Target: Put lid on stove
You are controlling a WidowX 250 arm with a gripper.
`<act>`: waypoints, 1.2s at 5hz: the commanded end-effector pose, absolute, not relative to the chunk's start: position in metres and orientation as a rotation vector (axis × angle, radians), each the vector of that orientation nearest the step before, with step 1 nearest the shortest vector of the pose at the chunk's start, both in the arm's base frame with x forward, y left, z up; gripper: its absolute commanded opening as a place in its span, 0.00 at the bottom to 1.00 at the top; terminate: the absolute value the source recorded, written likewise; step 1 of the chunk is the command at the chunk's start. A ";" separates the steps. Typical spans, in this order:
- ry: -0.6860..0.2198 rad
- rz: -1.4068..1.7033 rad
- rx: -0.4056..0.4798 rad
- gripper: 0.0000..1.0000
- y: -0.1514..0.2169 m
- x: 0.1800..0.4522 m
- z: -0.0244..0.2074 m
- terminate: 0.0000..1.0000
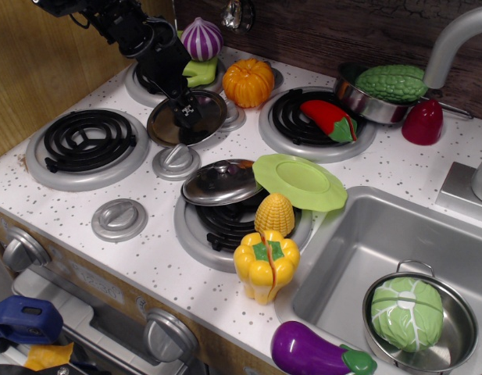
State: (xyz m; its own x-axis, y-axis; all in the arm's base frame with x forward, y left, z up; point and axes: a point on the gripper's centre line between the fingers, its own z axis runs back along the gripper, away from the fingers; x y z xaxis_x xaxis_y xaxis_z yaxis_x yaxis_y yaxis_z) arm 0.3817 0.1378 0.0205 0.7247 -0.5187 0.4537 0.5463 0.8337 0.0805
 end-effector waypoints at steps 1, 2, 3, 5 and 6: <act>-0.515 -0.593 -0.042 1.00 0.145 0.391 0.034 0.00; -0.515 -0.590 -0.052 0.00 0.144 0.391 0.032 0.00; -0.512 -0.579 -0.046 0.00 0.142 0.388 0.034 0.00; -0.459 -0.579 -0.023 0.00 0.139 0.386 0.054 0.00; -0.395 -0.610 0.005 0.00 0.142 0.392 0.085 0.00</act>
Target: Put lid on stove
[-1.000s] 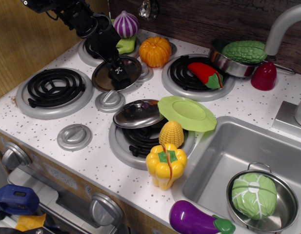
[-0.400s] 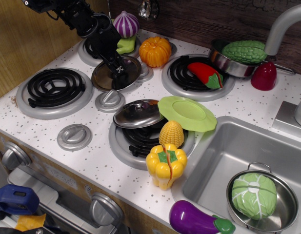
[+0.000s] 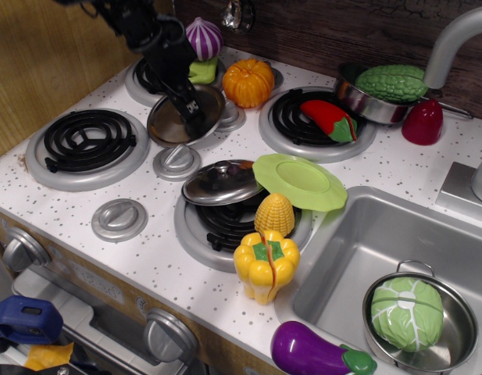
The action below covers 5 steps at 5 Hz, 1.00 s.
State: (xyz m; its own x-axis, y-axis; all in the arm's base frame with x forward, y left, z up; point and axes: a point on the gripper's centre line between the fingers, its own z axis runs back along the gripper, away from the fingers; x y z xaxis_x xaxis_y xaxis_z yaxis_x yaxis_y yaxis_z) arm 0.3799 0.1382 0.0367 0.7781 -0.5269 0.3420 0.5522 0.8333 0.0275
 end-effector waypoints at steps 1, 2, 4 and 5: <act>-0.354 -0.615 0.030 0.00 0.148 0.388 0.095 0.00; -0.320 -0.611 0.042 0.00 0.156 0.375 0.099 0.00; -0.272 -0.590 0.067 0.00 0.179 0.341 0.097 0.00; -0.279 -0.583 0.113 0.00 0.190 0.329 0.090 0.00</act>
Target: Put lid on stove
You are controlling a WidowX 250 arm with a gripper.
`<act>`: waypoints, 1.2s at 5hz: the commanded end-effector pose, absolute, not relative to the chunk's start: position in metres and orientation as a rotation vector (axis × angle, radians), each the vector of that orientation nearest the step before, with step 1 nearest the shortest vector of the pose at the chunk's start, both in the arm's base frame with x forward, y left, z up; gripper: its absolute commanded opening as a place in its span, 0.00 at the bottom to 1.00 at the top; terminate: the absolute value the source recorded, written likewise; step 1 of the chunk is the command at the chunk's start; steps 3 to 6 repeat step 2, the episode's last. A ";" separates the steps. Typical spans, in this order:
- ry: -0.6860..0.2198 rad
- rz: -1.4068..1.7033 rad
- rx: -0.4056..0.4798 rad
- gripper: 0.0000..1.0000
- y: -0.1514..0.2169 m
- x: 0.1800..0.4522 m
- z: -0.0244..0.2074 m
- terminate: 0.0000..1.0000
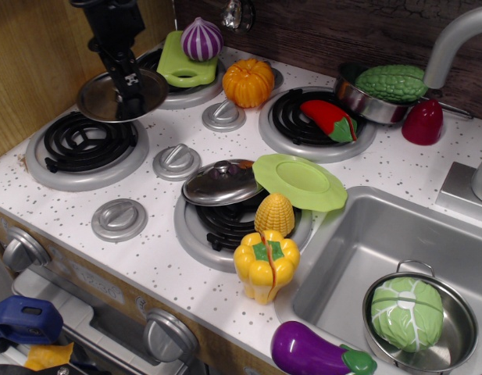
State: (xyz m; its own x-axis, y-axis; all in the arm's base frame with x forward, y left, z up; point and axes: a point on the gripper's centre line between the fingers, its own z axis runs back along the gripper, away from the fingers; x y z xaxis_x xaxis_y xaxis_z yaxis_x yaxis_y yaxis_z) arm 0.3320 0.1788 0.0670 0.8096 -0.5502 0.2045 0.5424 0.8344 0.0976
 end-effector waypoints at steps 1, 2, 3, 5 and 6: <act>-0.304 -0.567 0.097 0.00 0.200 0.318 0.079 0.00; -0.316 -0.569 0.098 0.00 0.205 0.309 0.070 1.00; -0.316 -0.569 0.098 0.00 0.205 0.309 0.070 1.00; -0.316 -0.569 0.098 0.00 0.205 0.309 0.070 1.00; -0.316 -0.569 0.098 0.00 0.205 0.309 0.070 1.00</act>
